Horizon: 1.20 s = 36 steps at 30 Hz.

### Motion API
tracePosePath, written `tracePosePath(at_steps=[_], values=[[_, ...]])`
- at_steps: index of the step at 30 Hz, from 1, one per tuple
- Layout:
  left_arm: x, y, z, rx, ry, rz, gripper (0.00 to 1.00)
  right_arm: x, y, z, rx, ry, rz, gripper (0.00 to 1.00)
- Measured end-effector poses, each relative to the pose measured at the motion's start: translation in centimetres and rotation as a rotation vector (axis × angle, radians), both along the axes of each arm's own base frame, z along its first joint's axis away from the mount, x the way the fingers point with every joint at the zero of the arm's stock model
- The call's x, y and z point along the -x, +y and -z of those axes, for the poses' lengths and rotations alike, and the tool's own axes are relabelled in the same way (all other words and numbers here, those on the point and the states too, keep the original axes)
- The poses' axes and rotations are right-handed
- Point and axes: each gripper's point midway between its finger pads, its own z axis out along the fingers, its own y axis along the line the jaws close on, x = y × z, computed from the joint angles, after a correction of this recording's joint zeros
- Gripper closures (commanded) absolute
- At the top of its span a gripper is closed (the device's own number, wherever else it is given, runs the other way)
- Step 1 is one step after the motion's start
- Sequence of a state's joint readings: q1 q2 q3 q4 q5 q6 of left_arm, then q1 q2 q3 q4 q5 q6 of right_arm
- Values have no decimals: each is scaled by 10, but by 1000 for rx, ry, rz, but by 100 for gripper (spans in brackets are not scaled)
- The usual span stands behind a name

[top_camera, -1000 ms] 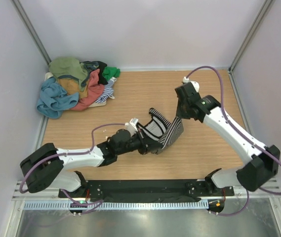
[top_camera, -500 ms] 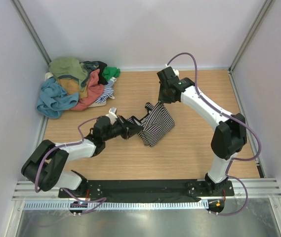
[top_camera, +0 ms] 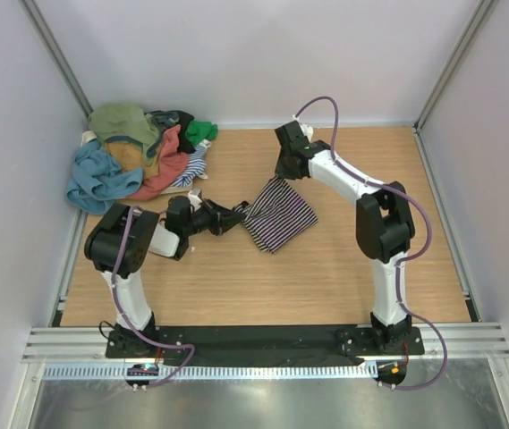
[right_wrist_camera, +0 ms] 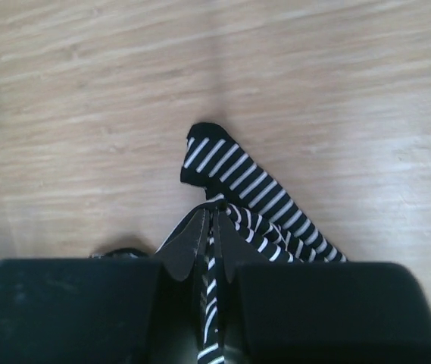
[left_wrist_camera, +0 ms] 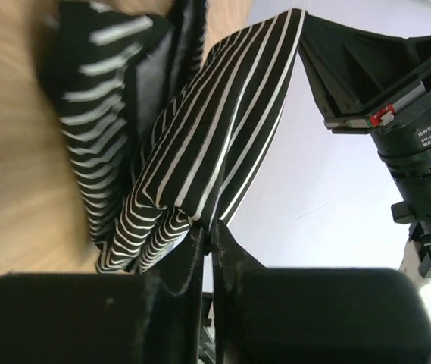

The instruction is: Fold and stack the tank tops

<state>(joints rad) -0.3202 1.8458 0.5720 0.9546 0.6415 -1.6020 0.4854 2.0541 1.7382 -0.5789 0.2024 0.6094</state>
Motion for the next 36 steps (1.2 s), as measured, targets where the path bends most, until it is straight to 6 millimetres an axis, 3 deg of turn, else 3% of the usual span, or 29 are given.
tracePosePath(at_steps=[1, 5, 6, 7, 8, 10, 12, 19, 24, 27, 31, 36], values=[[-4, 2, 5, 10, 10, -4, 89, -6, 2, 5, -7, -5, 6, 82], [-15, 5, 19, 36, 36, 1, 64, -30, 4, 13, -26, -64, 45, 76], [-19, 5, 20, 39, 36, 5, 57, -36, 3, 13, -30, -81, 59, 71], [-23, 5, 21, 41, 32, 8, 46, -41, 2, 12, -34, -98, 70, 56], [-29, 6, 19, 43, 26, 8, 36, -45, 2, 10, -43, -119, 87, 48], [-40, 6, 15, 38, -1, 9, 34, -55, -1, 5, -51, -164, 113, 36], [-50, 8, 11, 17, -27, 4, 32, -60, -5, 3, -53, -200, 129, 36], [-50, 27, 26, -213, -14, -20, 30, -34, -28, 20, -3, -162, 110, 45], [-43, 42, 33, -398, -14, -28, 34, 0, -58, 28, -6, -115, 94, 41], [-41, 40, 31, -524, -40, -15, 39, 7, -70, 32, -4, -92, 92, 41], [-31, 25, 20, -606, -109, 29, 48, 20, -69, 48, -14, -52, 53, 43], [-24, 26, 29, -685, -116, 55, 54, 48, -67, 76, -31, 25, 7, 45]])
